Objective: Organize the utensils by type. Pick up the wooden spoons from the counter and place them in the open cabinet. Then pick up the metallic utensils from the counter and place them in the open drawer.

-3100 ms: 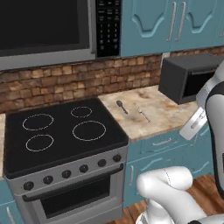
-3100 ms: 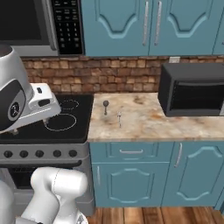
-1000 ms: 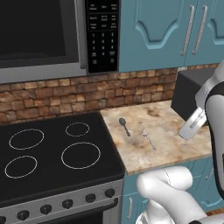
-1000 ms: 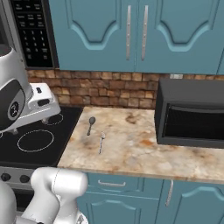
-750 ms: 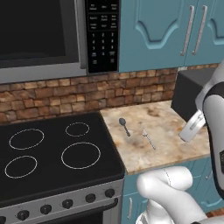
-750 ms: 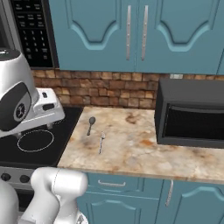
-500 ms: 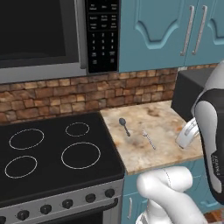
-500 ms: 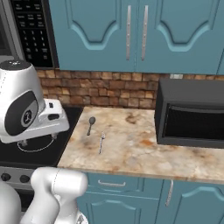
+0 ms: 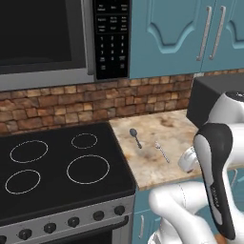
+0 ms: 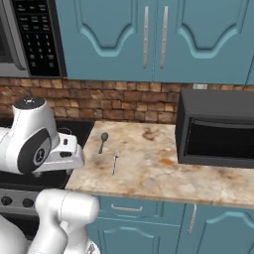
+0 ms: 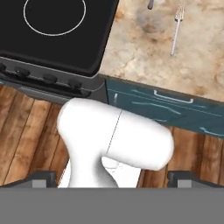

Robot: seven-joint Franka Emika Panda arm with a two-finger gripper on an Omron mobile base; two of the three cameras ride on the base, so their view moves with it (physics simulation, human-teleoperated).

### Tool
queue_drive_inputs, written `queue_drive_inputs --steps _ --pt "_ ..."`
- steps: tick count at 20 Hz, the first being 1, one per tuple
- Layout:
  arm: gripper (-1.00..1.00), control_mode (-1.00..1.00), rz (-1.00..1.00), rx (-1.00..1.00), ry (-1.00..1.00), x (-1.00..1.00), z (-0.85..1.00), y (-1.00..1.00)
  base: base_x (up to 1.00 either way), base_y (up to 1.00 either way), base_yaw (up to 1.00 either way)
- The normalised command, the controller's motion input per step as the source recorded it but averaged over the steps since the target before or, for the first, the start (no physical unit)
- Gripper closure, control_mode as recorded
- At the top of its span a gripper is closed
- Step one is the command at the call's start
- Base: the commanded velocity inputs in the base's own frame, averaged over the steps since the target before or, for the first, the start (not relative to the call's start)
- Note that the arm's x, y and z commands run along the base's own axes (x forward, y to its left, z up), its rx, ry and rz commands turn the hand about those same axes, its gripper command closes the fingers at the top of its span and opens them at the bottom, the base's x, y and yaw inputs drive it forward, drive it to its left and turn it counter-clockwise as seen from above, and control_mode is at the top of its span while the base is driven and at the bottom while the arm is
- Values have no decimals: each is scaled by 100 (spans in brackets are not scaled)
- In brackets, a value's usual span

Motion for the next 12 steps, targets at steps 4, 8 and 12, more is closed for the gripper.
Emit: queue_drive_inputs --steps 4,8,12 --pt "-100 -100 -18 0 4 47 -27 0 0 0 0" --pt "-100 -100 -12 0 3 49 -22 0 0 0 0" --pt "-100 -100 -6 0 6 65 -10 -7 0 0 0"
